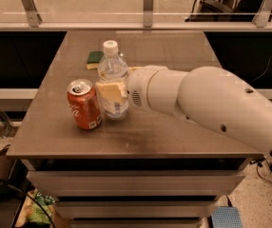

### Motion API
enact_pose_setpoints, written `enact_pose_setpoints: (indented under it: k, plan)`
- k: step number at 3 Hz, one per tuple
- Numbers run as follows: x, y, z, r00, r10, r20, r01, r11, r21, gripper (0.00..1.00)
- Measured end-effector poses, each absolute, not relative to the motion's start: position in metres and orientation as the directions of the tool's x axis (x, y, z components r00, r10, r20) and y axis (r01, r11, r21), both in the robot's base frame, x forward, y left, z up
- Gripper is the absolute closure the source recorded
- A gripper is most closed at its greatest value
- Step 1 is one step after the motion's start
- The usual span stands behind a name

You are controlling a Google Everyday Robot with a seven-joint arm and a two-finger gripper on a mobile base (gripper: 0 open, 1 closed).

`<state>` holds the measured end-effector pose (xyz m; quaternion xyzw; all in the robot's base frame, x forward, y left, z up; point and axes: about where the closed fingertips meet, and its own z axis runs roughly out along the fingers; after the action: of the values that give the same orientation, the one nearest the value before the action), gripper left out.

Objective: Move blue plastic bottle near coke can

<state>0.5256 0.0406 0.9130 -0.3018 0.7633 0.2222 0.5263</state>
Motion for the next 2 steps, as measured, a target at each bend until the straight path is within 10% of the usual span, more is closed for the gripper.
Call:
enact_pose_setpoints:
  k: [2]
  plan:
    - [0.5232, 0.0439, 0.9174, -0.255, -0.235, -0.938, -0.697, 0.717, 0.01, 0.0]
